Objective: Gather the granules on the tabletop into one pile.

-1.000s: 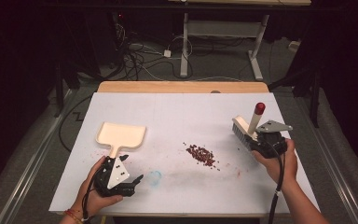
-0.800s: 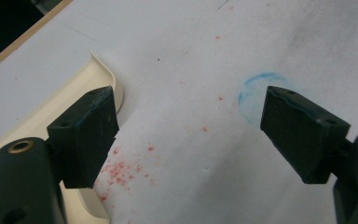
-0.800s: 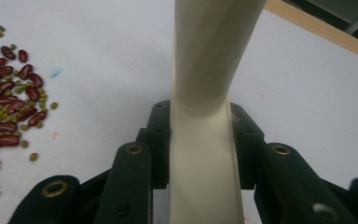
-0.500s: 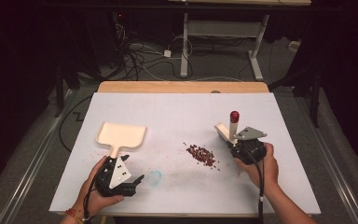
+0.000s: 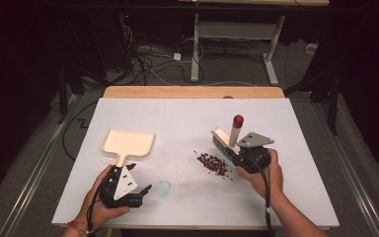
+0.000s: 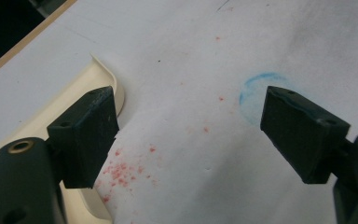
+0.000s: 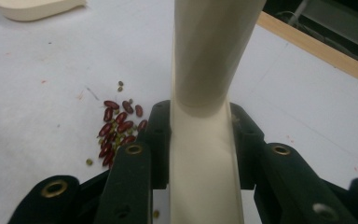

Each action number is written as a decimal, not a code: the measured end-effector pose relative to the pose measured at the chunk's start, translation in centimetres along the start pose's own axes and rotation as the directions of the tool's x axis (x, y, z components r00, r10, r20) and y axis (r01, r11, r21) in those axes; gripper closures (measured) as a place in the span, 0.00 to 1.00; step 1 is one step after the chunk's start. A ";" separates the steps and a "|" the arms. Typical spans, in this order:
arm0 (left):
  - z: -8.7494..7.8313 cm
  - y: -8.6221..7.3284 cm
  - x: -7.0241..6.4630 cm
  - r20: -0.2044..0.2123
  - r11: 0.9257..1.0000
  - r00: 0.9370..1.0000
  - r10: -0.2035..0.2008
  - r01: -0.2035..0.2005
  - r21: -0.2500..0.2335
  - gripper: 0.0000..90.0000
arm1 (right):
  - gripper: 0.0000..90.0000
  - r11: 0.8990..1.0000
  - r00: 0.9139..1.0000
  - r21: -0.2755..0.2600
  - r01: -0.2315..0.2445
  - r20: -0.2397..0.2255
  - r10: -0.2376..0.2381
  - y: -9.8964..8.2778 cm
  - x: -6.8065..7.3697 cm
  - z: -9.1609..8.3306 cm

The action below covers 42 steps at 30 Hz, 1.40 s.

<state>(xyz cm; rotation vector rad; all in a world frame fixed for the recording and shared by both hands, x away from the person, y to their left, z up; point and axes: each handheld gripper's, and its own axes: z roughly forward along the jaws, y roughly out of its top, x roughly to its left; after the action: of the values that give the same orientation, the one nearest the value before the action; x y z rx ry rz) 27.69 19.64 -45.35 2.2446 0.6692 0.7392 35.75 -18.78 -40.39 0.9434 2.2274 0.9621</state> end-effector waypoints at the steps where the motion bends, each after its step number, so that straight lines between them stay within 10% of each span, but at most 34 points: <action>1: 0.0 0.0 0.0 0.000 1.000 1.000 0.001 -0.001 0.000 0.20 | 0.75 1.000 1.000 0.001 -0.008 -0.009 0.008 -0.4 -0.5 -0.8; 11: 0.4 0.2 -0.3 0.011 1.000 1.000 0.007 -0.007 0.011 0.20 | 0.75 0.996 0.998 0.072 0.049 -0.029 -0.047 -4.2 -1.9 -6.0; 19: 0.5 0.4 -0.5 0.018 1.000 1.000 0.013 -0.013 0.018 0.20 | 0.75 0.986 0.991 0.128 0.109 -0.093 -0.098 -5.4 0.5 -6.3; 25: 0.6 0.4 -0.4 0.021 1.000 1.000 0.013 -0.013 0.016 0.20 | 0.75 0.983 0.988 0.121 0.140 -0.087 -0.130 -4.1 2.2 -5.1; 34: 0.5 0.4 -0.3 0.018 1.000 1.000 0.010 -0.011 0.015 0.20 | 0.75 0.993 0.991 0.036 0.116 -0.072 -0.113 -3.2 1.0 -6.1; 40: 0.6 0.4 -0.3 0.017 1.000 1.000 0.006 -0.007 0.021 0.20 | 0.75 0.986 0.954 -0.064 0.154 -0.249 -0.165 -3.4 0.2 -6.3; 42: 0.6 0.3 -0.4 0.020 1.000 1.000 0.009 -0.009 0.023 0.20 | 0.75 0.988 0.964 -0.042 0.151 -0.213 -0.157 -3.5 -0.1 -6.3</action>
<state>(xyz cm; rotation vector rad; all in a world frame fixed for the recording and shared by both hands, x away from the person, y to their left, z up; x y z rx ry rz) 27.89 18.93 -45.58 2.2746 0.6623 0.7164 30.17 -23.15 -39.27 0.6688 2.4208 1.0610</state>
